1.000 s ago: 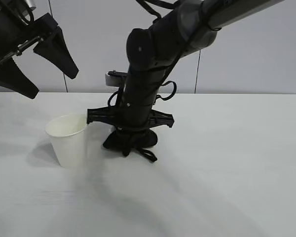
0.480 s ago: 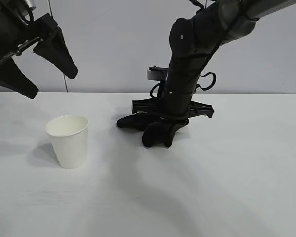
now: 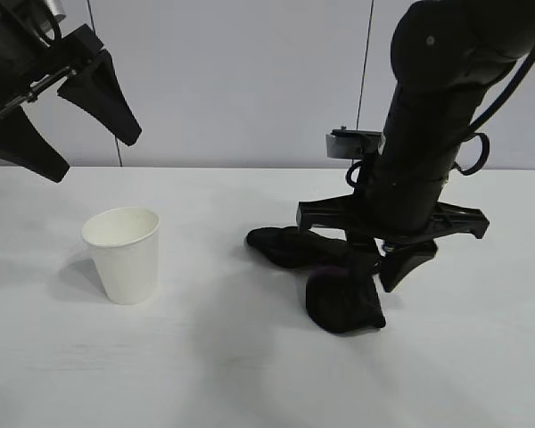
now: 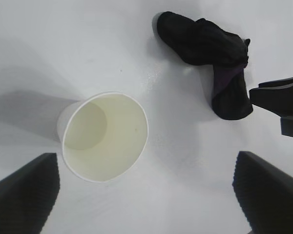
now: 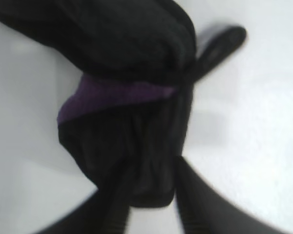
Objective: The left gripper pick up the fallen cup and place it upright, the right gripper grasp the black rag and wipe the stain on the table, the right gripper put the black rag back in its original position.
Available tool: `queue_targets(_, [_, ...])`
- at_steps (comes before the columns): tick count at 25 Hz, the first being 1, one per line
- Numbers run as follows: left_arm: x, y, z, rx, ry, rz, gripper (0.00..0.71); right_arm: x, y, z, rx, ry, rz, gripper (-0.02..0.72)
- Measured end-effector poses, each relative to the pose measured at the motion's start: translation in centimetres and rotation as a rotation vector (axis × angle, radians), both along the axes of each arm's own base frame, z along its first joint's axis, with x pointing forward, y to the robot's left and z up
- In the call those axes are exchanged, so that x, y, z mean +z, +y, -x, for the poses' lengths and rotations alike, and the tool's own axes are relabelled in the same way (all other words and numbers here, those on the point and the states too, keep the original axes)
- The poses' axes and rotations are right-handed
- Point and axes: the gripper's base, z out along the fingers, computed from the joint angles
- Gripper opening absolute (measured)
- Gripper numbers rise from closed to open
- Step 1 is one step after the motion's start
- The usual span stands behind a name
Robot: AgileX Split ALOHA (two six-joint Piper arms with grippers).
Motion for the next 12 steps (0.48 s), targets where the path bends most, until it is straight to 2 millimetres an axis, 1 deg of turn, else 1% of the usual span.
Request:
queue_targets(3, [0.0,0.0,0.0,0.000,0.000,0.000,0.693,2.6,-2.0,0.0,-0.058,-0.055,-0.054,0.632])
queue_targets(5, [0.0,0.0,0.0,0.001,-0.001,0.000,0.693,3.7,-3.1,0.0,-0.087,-0.075,-0.102,0.632])
queue_targets(7, [0.0,0.0,0.0,0.001,-0.001,0.000,0.693,4.3,-3.7,-0.1,-0.094,-0.080,-0.143,0.632])
queue_targets(12, [0.0,0.0,0.0,0.002,-0.003,-0.001,0.693,4.3,-3.6,0.0,-0.081,-0.072,-0.169,0.632])
